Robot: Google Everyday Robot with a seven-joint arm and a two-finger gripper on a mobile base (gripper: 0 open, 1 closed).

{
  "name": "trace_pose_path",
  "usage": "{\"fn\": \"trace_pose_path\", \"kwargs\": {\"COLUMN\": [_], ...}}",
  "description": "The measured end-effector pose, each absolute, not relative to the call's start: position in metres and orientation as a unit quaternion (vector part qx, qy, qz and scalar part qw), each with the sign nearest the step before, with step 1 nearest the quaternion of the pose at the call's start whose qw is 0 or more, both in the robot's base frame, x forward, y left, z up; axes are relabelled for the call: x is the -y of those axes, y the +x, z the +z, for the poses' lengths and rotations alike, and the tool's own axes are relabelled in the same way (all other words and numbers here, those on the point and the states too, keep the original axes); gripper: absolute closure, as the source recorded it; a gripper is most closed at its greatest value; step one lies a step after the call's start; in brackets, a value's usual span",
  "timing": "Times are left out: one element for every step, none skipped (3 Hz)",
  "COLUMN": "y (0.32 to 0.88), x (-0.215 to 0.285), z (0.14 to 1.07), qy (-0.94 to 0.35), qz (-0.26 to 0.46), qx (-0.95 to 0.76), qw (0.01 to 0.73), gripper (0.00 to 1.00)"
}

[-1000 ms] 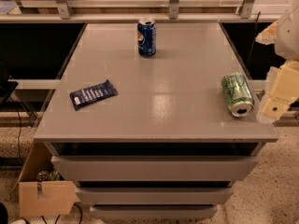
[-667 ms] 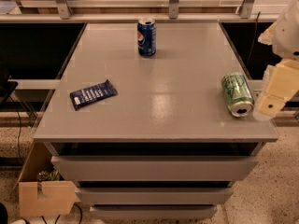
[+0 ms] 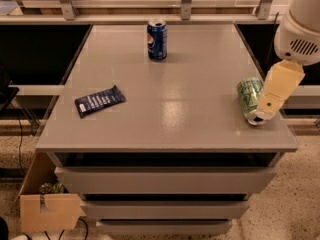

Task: Move green can near pepsi can

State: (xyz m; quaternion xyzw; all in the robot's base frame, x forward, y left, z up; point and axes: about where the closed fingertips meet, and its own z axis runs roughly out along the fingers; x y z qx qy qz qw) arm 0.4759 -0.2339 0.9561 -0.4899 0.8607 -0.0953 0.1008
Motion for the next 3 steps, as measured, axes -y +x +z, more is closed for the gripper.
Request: {"fn": "trace_pose_path", "kwargs": {"y": [0.476,0.48,0.492], "x": [0.233,0.231,0.226], "z": [0.956,0.946,0.922], "qy": [-0.49,-0.457,-0.393], "qz": [-0.095,-0.088,-0.087], "qx": [-0.86,-0.881,-0.914], "qw": [0.102,0.089,0.049], "gripper": [0.0,0.0,0.0]}}
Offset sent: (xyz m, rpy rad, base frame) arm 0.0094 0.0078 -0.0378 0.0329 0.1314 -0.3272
